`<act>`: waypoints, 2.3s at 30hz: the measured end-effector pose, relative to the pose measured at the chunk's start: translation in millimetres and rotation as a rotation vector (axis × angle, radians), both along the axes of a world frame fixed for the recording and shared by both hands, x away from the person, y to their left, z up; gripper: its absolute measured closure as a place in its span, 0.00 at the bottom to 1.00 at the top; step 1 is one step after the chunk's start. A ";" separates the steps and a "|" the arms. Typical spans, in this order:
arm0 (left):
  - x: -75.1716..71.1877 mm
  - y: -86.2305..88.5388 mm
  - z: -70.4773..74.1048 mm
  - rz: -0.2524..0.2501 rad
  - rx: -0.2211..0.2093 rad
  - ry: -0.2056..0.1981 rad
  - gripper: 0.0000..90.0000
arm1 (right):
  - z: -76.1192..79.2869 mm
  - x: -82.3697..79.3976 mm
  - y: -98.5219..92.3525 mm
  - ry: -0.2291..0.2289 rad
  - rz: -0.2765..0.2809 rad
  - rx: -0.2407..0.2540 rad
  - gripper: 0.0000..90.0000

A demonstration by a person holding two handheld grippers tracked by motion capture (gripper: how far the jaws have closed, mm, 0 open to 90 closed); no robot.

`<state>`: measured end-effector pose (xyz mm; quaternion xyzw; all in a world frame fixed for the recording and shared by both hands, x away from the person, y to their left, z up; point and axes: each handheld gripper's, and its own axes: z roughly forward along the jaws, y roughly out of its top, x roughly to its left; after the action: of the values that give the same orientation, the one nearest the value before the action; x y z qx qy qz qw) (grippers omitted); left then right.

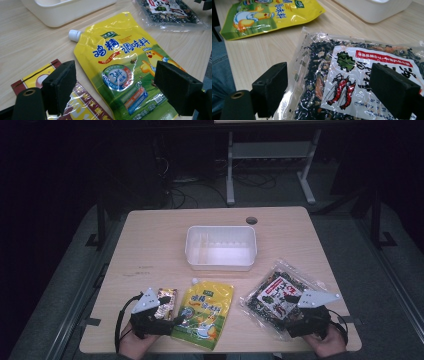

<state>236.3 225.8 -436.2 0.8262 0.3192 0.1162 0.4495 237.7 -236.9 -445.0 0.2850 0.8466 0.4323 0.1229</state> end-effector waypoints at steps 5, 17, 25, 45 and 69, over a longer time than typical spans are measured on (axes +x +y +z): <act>-0.6 -15.7 4.9 -0.026 0.009 -0.006 0.20 | 1.1 2.6 -1.9 0.014 -0.003 0.016 0.16; 13.7 -78.8 26.0 -0.159 0.082 0.004 0.20 | 13.4 17.9 -16.6 0.024 -0.063 0.026 0.17; 25.8 -121.1 30.8 -0.233 0.133 0.045 0.27 | 21.0 30.8 -27.2 0.056 -0.116 0.023 0.18; 56.7 -215.6 26.3 -0.308 0.256 0.132 0.44 | 25.4 80.2 -93.4 0.260 -0.383 0.003 0.37; 73.4 -251.4 -3.0 -0.295 0.354 0.229 0.59 | 2.4 82.9 -133.6 0.398 -0.549 -0.048 0.48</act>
<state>309.7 -25.5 -439.1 0.9374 0.2186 0.0089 0.2709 320.6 -370.5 -442.7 0.5782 0.7555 0.2990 0.0737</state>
